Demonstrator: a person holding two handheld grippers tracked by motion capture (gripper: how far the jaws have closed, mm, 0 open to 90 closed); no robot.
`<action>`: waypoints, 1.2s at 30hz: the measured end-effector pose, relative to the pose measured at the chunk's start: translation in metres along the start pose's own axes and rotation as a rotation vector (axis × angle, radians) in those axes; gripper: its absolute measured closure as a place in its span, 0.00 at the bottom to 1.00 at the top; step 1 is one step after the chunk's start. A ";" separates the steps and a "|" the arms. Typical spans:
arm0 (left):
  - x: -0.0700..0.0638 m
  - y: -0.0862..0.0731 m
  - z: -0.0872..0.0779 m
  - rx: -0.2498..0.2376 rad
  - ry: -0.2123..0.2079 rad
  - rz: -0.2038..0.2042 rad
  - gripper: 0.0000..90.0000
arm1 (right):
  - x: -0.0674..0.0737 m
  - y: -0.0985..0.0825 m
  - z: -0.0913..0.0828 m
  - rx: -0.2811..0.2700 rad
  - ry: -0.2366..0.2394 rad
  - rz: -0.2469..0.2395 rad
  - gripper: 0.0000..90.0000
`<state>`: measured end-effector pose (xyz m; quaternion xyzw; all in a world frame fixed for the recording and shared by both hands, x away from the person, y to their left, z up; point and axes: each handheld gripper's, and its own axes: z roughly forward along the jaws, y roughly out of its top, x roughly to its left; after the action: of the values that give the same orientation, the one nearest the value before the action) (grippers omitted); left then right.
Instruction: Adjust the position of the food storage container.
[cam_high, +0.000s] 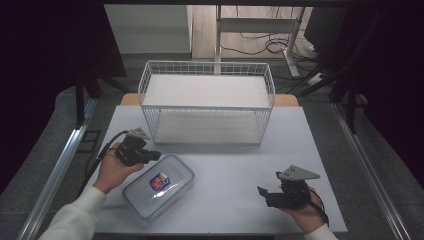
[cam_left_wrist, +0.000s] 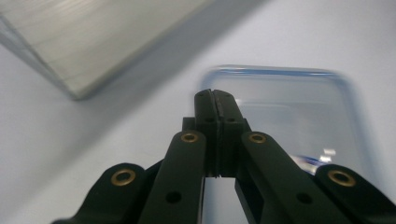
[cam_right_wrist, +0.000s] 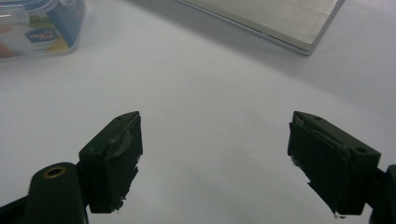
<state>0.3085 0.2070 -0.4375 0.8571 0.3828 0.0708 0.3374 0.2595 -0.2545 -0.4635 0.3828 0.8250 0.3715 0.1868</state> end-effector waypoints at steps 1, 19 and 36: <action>-0.008 -0.002 -0.003 0.009 -0.002 0.021 1.00 | 0.000 0.000 0.000 0.002 0.000 -0.002 0.20; -0.094 -0.044 0.000 0.156 -0.127 0.146 1.00 | 0.002 0.000 0.001 0.002 -0.012 -0.008 0.20; -0.101 -0.066 0.005 0.208 -0.125 0.155 1.00 | 0.003 0.000 0.001 0.000 -0.020 -0.013 0.20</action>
<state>0.1998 0.1653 -0.4693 0.9171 0.2991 0.0029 0.2635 0.2585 -0.2520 -0.4648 0.3810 0.8256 0.3664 0.1973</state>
